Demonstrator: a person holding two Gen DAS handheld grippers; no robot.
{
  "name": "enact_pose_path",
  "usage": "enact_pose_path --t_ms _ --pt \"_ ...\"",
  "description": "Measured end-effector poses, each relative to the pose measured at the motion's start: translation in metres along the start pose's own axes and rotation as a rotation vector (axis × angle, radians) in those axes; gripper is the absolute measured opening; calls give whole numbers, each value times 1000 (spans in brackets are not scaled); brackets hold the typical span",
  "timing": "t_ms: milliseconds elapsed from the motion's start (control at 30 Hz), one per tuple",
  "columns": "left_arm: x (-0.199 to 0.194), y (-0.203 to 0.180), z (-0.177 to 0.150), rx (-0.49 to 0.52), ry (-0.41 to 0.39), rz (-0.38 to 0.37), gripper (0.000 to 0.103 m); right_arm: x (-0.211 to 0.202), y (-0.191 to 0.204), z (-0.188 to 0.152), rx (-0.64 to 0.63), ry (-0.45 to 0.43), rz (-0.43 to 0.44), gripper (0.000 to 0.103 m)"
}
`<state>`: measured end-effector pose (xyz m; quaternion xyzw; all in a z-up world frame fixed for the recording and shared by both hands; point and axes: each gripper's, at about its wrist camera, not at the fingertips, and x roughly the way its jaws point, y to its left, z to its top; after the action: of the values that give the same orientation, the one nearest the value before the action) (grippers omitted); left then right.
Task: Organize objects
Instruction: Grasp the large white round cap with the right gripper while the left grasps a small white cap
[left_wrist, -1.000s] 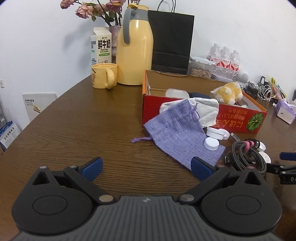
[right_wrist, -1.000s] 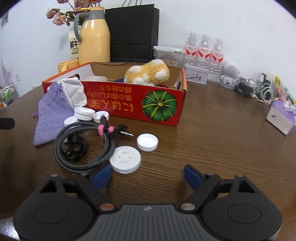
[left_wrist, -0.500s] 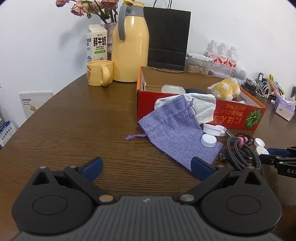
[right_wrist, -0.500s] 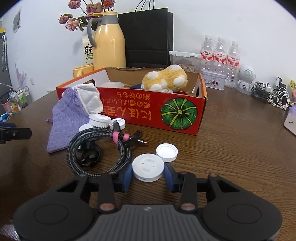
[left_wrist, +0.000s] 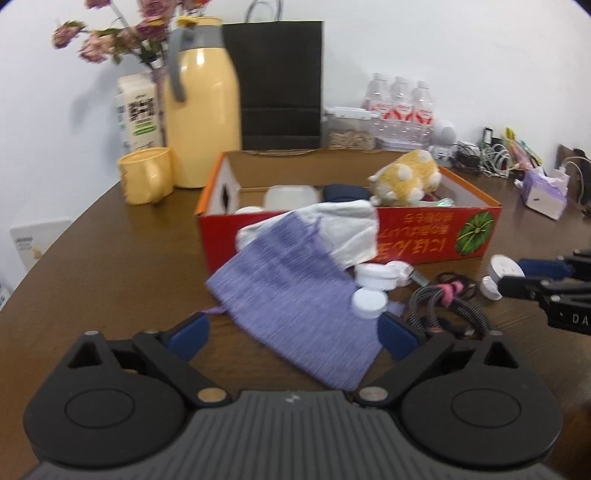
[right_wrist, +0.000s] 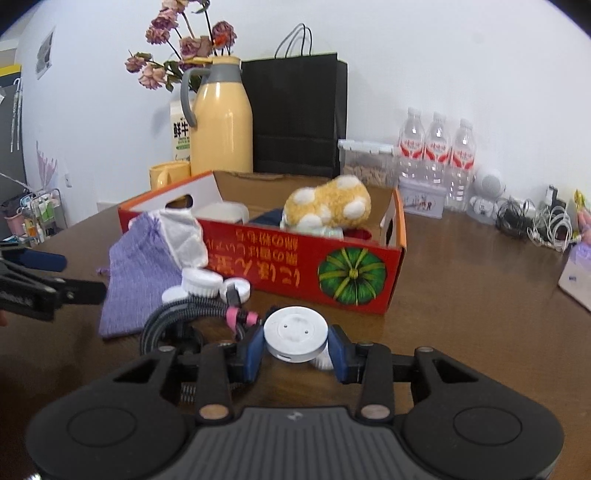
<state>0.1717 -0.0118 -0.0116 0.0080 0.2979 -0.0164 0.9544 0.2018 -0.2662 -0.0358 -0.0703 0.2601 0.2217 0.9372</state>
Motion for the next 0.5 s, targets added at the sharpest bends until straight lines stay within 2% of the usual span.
enact_pose_path --t_ms 100,167,233,300,500 --pt "12 -8 6 16 13 -23 74 2 -1 10 -15 -26 -3 37" --pt "19 -12 10 19 28 -50 70 5 -2 16 -23 -42 -3 37" --pt "25 -16 13 29 36 -68 59 8 -3 21 -29 -53 -1 37" --pt "30 -21 17 44 37 -78 56 13 -4 24 -33 -57 1 37" --pt "45 -35 25 73 40 -95 56 25 -6 22 -26 -54 9 37"
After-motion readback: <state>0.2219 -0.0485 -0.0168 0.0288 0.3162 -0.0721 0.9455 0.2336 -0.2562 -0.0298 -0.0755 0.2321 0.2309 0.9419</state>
